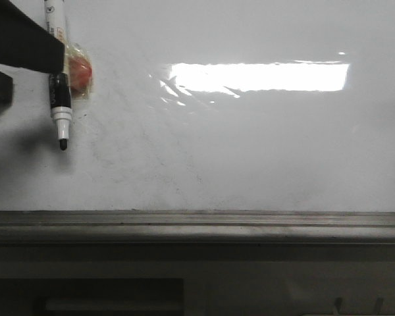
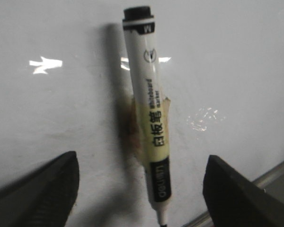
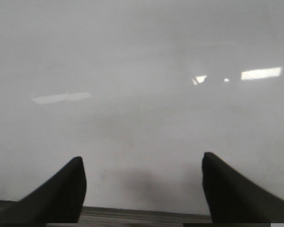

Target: Write number 6 on whiteboard

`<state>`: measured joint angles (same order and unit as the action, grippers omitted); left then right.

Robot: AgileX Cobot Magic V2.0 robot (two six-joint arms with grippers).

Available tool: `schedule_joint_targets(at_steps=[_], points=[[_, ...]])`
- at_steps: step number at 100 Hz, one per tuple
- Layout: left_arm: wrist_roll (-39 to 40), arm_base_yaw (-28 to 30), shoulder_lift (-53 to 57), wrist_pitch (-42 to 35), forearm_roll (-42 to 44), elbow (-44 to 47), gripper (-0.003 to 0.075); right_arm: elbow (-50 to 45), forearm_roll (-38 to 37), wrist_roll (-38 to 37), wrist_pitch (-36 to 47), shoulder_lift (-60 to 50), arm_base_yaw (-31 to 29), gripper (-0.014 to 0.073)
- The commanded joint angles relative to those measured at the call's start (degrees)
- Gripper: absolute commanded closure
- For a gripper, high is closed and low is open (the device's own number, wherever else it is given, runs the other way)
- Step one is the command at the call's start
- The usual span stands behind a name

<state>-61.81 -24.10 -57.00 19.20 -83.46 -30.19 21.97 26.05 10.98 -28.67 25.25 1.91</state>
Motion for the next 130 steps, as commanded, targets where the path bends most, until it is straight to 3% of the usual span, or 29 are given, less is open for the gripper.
schedule_joint_targets(at_steps=[1,18,26,32,48,79,88,106,130], points=[[-0.68,-1.08,-2.23,-1.01,-1.93,-2.67,0.0206,2.15,0.82,0.75,4.23,0.60,-0.14,0.0125],[-0.70,-1.08,-6.18,-1.55,-1.94,-3.77,0.0209,2.15,0.82,0.75,4.73,0.60,-0.14,0.0125],[-0.70,-1.08,-7.13,-1.15,-1.94,-4.04,0.0266,2.15,0.82,0.75,4.73,0.60,-0.14,0.0125],[-0.70,-1.08,-7.11,-0.92,-1.52,-4.04,0.0356,2.15,0.82,0.75,4.73,0.60,-0.14,0.0125],[-0.92,-1.08,-7.00,-0.54,-0.17,-4.14,0.0738,2.15,0.82,0.75,4.73,0.60,-0.14,0.0125],[-5.08,-1.59,-2.60,3.24,2.12,-4.27,0.0741,2.86,1.72,1.38,2.53,1.25,0.20,0.0125],[-4.97,-2.44,-0.69,6.05,6.96,-4.72,0.0741,4.90,6.22,8.13,-1.00,3.23,1.58,0.0125],[-3.18,-7.13,-0.15,10.52,16.88,-6.78,0.0741,12.11,22.45,24.76,-9.50,12.05,6.12,0.0125],[0.05,-14.16,-0.56,9.36,26.91,-7.57,0.0741,25.17,26.23,28.89,-20.29,28.84,14.54,0.0125]])
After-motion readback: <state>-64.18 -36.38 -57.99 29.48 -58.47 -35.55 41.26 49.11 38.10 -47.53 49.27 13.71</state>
